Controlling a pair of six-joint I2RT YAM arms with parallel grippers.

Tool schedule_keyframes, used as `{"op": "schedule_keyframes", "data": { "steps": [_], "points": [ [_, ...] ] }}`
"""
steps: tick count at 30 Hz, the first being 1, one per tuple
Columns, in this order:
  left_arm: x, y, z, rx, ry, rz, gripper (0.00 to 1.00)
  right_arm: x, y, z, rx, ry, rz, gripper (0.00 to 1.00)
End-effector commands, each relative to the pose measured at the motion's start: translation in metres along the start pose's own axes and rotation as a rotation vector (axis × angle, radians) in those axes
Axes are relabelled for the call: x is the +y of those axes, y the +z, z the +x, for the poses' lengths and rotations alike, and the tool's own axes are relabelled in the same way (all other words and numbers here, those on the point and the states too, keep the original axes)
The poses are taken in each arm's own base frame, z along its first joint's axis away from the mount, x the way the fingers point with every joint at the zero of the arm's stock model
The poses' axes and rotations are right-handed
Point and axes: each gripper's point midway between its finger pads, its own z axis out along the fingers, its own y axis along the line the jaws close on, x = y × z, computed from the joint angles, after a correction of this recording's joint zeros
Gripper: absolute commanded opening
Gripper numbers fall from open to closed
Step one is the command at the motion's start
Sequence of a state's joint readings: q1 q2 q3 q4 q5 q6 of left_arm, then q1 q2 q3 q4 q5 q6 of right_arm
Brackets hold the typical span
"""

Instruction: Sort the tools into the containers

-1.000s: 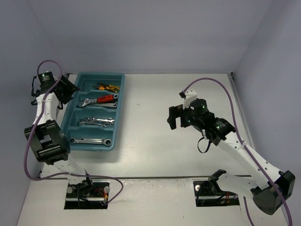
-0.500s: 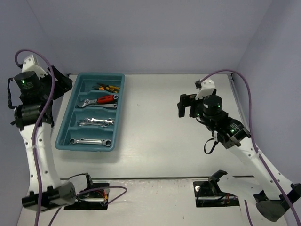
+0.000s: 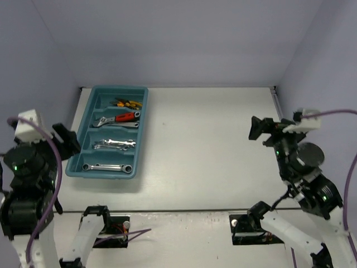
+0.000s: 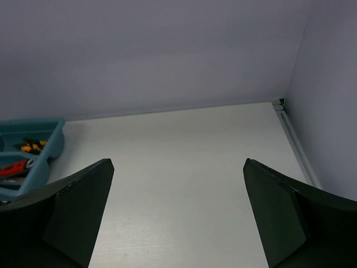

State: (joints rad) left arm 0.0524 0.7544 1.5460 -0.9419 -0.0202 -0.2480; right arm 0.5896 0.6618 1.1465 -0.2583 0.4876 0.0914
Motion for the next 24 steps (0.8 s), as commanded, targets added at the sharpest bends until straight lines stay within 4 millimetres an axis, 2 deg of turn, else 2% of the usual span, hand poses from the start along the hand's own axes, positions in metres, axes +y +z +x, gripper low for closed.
{"op": "schedule_keyframes", "data": {
  "steps": [1,5,11,16,24],
  "points": [
    [0.039,-0.011,0.017,-0.025,0.023,-0.192,0.62,-0.017,-0.023,-0.031,-0.116,0.099,0.023,1.0],
    [0.053,-0.029,0.029,-0.043,0.019,-0.245,0.65,-0.031,-0.04,-0.031,-0.133,0.082,0.033,1.0],
    [0.068,-0.056,0.036,-0.075,-0.023,-0.31,0.78,-0.033,-0.05,-0.023,-0.119,0.032,-0.006,1.0],
    [0.067,-0.058,0.056,-0.013,-0.034,-0.3,0.84,-0.04,-0.059,-0.018,-0.104,-0.002,-0.004,1.0],
    [0.068,-0.056,0.075,0.034,-0.059,-0.308,0.87,-0.046,-0.058,-0.011,-0.08,-0.054,0.022,1.0]
  ]
}}
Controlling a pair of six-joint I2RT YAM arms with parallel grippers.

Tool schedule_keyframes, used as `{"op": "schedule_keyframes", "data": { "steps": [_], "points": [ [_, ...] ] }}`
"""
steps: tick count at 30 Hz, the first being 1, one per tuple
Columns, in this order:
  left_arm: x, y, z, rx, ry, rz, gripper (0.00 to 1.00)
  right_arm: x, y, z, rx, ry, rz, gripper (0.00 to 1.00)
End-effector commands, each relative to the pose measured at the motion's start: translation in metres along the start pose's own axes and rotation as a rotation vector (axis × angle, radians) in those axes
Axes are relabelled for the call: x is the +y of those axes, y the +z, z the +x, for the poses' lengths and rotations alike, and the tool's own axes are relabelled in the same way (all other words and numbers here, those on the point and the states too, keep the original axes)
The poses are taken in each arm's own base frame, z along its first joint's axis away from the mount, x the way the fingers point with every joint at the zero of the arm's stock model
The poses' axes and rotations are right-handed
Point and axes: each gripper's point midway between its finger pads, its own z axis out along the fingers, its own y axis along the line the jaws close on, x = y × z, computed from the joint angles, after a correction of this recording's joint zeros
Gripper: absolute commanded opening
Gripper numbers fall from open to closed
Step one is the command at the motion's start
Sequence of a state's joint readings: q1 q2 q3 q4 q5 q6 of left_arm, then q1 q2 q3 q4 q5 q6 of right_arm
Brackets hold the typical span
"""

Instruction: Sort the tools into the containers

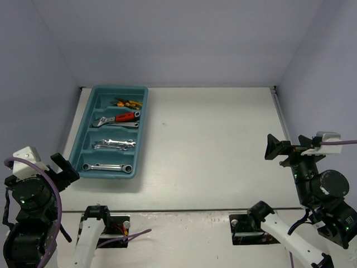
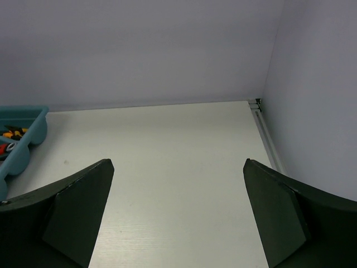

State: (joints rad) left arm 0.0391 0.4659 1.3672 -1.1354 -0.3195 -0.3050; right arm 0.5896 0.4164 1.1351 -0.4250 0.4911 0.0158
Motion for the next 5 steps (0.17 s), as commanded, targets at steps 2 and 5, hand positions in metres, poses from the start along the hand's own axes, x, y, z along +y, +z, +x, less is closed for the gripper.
{"op": "schedule_keyframes", "data": {
  "steps": [2,5],
  "points": [
    [-0.0039,0.0075,0.0044,0.025,-0.035,-0.008,0.87,0.0001,0.0052,-0.0073,-0.022,-0.016,0.013,1.0],
    [-0.0049,0.008,0.0028,0.027,-0.038,-0.006,0.88,0.0033,0.0066,-0.0069,-0.016,-0.02,0.0,1.0]
  ]
}}
